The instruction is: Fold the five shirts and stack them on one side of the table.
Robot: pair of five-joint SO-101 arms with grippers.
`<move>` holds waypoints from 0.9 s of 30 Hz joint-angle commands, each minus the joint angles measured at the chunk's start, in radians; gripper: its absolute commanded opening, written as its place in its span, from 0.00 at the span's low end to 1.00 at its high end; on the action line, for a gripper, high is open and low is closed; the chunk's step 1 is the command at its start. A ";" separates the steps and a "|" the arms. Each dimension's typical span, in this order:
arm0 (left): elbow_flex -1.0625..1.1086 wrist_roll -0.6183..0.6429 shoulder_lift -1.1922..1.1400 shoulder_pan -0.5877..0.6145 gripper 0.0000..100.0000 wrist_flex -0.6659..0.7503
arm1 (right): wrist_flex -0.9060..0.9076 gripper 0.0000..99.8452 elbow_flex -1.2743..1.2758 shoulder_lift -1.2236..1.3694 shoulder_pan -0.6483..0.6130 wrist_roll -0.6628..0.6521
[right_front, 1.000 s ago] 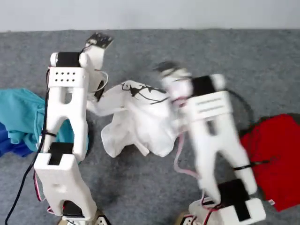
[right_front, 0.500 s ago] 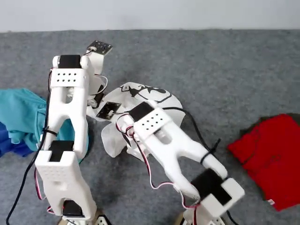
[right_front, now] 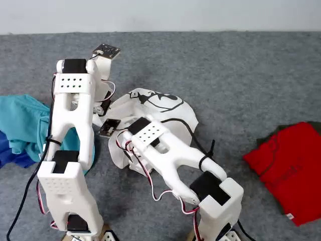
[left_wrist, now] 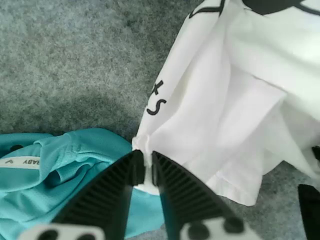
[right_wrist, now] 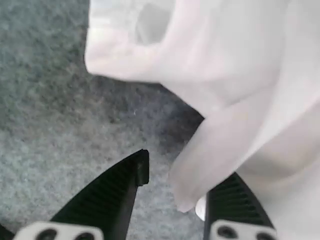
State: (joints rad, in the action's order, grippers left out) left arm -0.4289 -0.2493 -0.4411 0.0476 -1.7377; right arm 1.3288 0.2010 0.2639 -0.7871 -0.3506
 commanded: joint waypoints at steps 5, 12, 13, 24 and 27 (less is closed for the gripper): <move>-0.005 -0.006 0.006 0.000 0.01 -0.014 | 0.004 0.01 -0.026 0.016 0.019 -0.005; -0.005 -0.006 0.006 0.000 0.01 -0.014 | 0.222 0.01 -0.262 0.016 0.220 -0.009; -0.005 -0.006 0.006 0.000 0.01 -0.014 | 0.259 0.01 -0.324 0.016 0.268 -0.008; -0.031 -0.006 0.026 -0.018 0.01 -0.015 | 0.466 0.01 -1.026 0.005 0.668 0.083; -0.068 -0.006 0.078 -0.048 0.01 -0.015 | 0.464 0.01 -1.155 0.005 0.693 0.124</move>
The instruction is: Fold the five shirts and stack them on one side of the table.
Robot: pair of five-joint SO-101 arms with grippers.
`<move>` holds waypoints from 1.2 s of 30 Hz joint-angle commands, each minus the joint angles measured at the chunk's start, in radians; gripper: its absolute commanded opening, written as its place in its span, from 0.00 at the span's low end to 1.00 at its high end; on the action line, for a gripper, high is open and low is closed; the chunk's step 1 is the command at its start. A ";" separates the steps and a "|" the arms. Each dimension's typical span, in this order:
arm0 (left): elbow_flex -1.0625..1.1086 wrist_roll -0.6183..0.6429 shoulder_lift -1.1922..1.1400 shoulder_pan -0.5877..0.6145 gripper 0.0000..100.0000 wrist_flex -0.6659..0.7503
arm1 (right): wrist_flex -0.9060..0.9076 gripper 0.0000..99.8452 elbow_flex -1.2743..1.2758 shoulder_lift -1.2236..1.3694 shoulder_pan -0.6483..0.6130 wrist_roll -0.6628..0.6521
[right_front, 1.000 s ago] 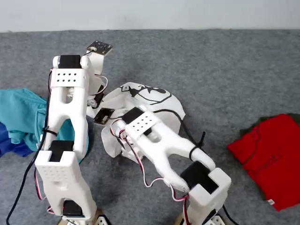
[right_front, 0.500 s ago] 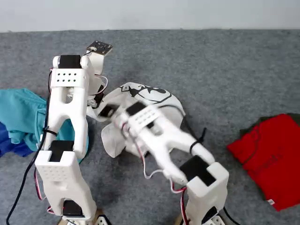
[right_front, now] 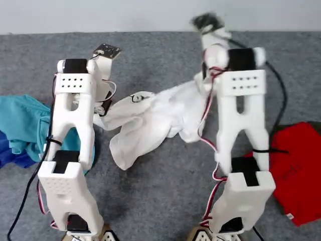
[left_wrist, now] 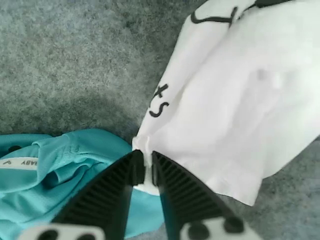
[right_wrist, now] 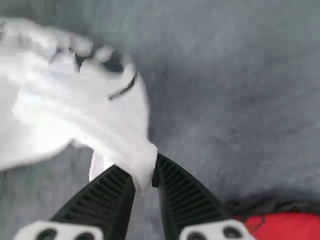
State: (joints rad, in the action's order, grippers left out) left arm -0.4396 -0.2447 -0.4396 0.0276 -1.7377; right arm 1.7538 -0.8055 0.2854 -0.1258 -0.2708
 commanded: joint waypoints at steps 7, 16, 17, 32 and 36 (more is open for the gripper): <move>-0.219 0.118 0.163 -0.005 0.01 0.115 | 0.008 0.01 -0.393 -0.005 0.035 0.098; -0.226 0.264 0.160 0.008 0.01 0.471 | -0.249 0.01 -0.440 0.028 0.061 0.155; -0.226 0.270 0.158 0.009 0.01 0.514 | -0.275 0.01 -0.433 0.044 0.061 0.157; -0.375 0.270 -0.044 0.003 0.01 1.267 | -0.757 0.01 -0.566 0.317 0.159 0.026; -0.644 0.270 -0.005 -0.017 0.01 1.129 | -0.734 0.01 -0.816 0.205 0.186 0.026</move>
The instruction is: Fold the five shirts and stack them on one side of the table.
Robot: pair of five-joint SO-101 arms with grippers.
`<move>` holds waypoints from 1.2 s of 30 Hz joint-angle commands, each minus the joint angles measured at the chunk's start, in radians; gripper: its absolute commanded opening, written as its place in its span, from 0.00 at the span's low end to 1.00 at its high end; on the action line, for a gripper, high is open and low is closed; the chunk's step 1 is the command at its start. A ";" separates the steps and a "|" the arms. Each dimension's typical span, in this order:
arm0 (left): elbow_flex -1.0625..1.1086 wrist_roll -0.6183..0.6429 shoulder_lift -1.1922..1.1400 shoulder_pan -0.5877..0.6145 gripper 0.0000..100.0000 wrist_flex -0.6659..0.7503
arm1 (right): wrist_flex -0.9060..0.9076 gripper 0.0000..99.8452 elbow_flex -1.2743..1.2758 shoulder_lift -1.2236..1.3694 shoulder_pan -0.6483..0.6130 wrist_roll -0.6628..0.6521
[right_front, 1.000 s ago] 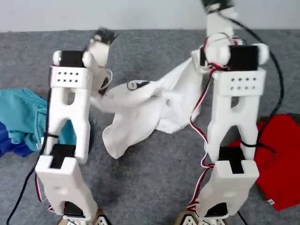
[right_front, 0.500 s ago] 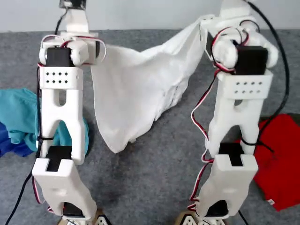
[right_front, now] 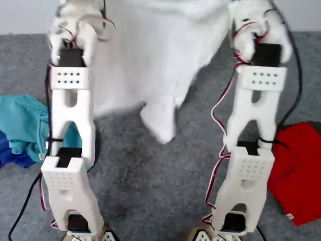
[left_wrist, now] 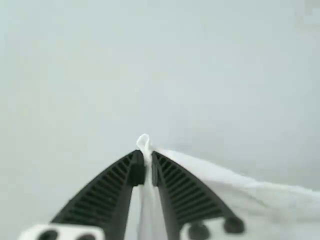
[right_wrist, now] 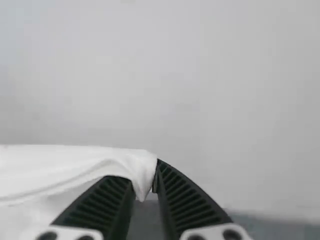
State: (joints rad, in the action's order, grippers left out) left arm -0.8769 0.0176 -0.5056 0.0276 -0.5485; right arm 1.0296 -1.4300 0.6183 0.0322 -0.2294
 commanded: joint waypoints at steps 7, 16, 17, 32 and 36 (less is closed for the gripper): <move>-0.437 0.008 0.080 0.008 0.01 -0.512 | 0.194 0.01 -0.198 -0.280 0.033 -0.018; -0.435 0.008 0.078 0.064 0.01 -0.984 | 0.573 0.01 -0.071 -0.277 0.008 -0.031; -0.435 0.008 0.078 0.066 0.01 -1.030 | 0.615 0.01 -0.068 -0.277 0.007 -0.055; -0.165 0.011 0.141 0.029 0.01 -1.209 | 0.769 0.01 0.647 -0.731 -0.091 -0.180; 0.087 0.011 0.307 -0.025 0.01 -1.209 | 0.765 0.01 1.074 -1.047 -0.128 -0.222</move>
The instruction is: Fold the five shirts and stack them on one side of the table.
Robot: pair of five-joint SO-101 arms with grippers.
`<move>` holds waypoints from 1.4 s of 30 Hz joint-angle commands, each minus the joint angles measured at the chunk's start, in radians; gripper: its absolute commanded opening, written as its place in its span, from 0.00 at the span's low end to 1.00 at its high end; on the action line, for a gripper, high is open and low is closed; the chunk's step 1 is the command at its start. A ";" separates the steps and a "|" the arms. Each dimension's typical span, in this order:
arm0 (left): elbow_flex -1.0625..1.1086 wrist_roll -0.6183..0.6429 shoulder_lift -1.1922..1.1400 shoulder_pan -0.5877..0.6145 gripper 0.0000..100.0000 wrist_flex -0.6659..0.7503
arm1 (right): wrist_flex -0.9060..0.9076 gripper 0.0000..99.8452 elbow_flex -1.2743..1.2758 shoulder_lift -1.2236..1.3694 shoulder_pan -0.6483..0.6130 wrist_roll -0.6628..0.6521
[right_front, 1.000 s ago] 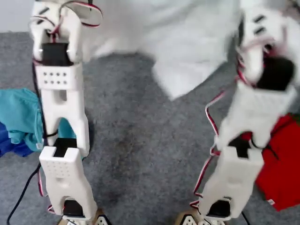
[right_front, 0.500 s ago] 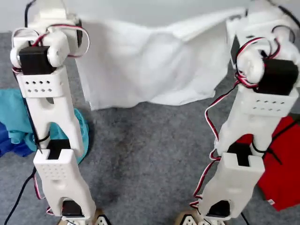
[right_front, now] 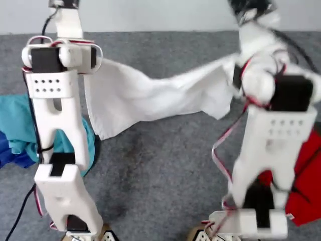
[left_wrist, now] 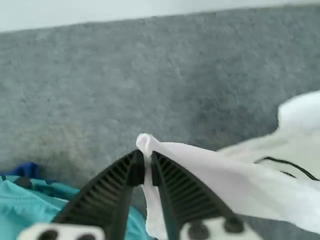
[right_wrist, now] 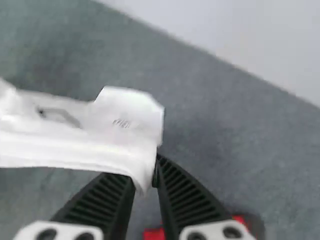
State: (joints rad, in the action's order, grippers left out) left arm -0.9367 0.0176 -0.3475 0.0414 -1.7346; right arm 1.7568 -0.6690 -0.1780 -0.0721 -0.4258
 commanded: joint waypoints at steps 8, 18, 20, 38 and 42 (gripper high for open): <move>0.786 0.002 0.628 -0.051 0.01 -0.021 | 0.041 0.01 0.746 -0.832 -0.022 -0.026; 1.342 -0.160 1.470 -0.060 0.01 -0.021 | 0.042 0.01 0.905 -1.299 0.074 0.012; 1.432 -0.199 1.640 -0.057 0.01 -0.021 | 0.042 0.01 0.928 -1.360 0.088 0.012; 1.679 -0.232 1.875 0.008 0.01 0.104 | -0.113 0.01 1.112 -1.208 0.122 -0.015; 1.831 -0.233 1.703 0.011 0.01 0.298 | -0.331 0.01 1.185 -1.035 0.122 -0.037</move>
State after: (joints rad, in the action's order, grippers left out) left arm 0.8263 -0.2033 1.4753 0.0445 -1.5704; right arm 1.5712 0.4864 -1.3410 0.0476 -0.4457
